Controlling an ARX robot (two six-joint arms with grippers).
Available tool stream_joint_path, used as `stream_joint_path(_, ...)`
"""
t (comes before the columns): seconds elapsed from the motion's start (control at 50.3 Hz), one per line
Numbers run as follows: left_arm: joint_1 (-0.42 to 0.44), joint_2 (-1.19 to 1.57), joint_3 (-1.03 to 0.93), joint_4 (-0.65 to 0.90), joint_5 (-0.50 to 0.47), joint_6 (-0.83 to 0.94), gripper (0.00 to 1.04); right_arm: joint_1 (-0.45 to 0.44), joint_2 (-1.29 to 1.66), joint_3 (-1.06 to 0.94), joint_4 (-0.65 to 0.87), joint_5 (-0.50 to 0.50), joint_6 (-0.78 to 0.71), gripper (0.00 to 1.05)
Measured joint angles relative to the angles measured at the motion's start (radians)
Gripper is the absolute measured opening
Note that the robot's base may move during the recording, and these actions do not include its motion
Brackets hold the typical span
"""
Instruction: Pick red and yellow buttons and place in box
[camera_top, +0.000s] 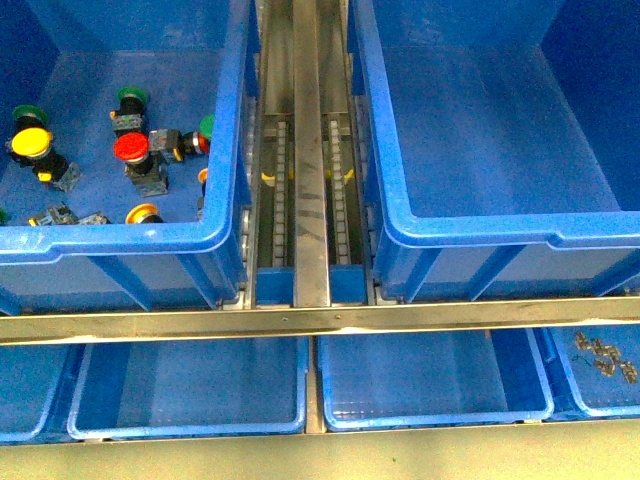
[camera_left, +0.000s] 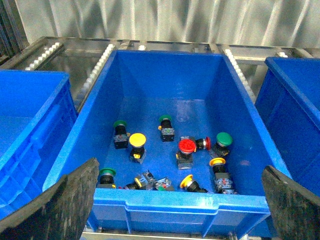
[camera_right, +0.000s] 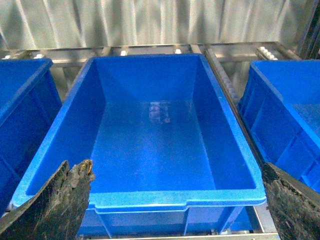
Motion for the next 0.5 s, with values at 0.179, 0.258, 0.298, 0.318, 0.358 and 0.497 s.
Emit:
stream_joint_path(0.179,0.000,0.000,0.000,0.000,0.000,0.000,0.97,0.000,0.000,0.000,0.000,0.000,0.000,0.99)
stream_joint_path(0.258,0.000,0.000,0.000,0.000,0.000,0.000,0.97,0.000,0.000,0.000,0.000,0.000,0.000,0.99)
stream_joint_path(0.298,0.000,0.000,0.000,0.000,0.000,0.000,0.97,0.000,0.000,0.000,0.000,0.000,0.000,0.99)
stream_joint_path(0.318,0.000,0.000,0.000,0.000,0.000,0.000,0.97,0.000,0.000,0.000,0.000,0.000,0.000,0.99)
stream_joint_path(0.358,-0.005,0.036,0.025,-0.072,-0.005,-0.053,0.97,0.000,0.000,0.000,0.000,-0.001,0.000,0.99)
stream_joint_path(0.497,-0.082,0.439,0.232,-0.268,-0.028,-0.323,0.97,0.000,0.000,0.000,0.000,0.000,0.000,0.99)
